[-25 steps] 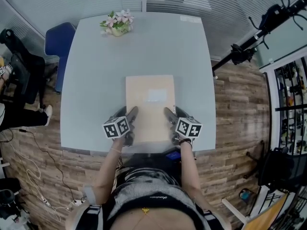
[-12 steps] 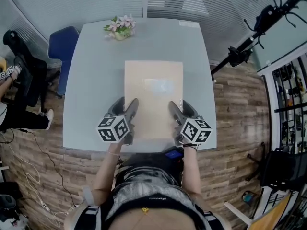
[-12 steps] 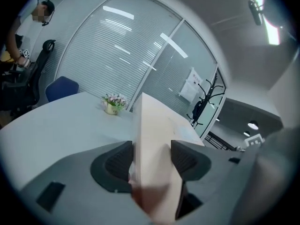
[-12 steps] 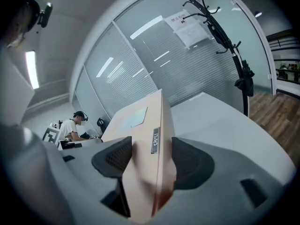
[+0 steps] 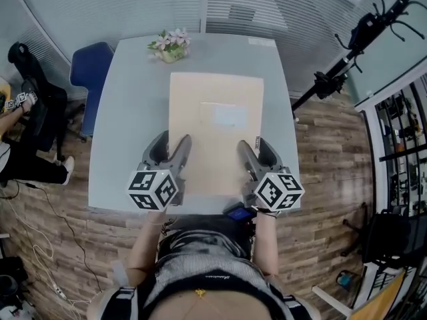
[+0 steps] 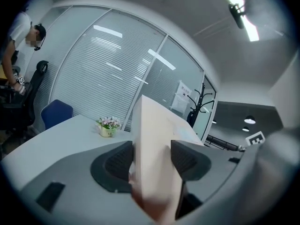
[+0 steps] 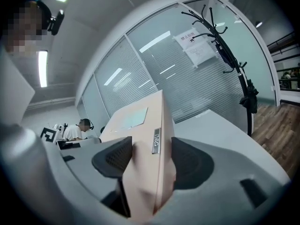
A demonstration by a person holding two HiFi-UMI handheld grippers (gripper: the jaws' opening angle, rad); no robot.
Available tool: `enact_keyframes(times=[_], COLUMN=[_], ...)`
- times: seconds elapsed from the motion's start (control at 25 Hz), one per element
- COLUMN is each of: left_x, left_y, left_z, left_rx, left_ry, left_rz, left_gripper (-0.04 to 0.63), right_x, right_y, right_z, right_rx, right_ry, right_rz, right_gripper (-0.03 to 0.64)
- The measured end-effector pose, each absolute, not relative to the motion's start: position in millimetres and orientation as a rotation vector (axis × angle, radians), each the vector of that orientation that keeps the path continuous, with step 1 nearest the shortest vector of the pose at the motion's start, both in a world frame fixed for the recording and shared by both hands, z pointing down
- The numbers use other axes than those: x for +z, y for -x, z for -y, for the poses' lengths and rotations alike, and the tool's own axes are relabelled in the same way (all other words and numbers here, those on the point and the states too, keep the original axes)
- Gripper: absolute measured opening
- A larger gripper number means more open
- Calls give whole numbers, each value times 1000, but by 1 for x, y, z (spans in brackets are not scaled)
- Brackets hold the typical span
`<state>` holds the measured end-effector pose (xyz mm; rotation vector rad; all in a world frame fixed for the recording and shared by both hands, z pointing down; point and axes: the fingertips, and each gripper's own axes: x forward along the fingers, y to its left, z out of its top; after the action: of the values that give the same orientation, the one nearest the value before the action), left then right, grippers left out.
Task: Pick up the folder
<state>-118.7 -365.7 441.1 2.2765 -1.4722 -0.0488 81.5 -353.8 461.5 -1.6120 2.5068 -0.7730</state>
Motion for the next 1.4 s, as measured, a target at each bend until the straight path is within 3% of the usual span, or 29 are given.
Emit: enact_keyframes(times=[1.4], left_x=[375], left_y=[122], left_z=[342], left_rx=[-201], left_ry=[-2356], left_rz=[1490], left_gripper=[249], right_x=[385], right_y=[-78], right_z=[328], right_rx=[-494], right_ry=[1688], right_rz=[-2535], right_gripper=[249])
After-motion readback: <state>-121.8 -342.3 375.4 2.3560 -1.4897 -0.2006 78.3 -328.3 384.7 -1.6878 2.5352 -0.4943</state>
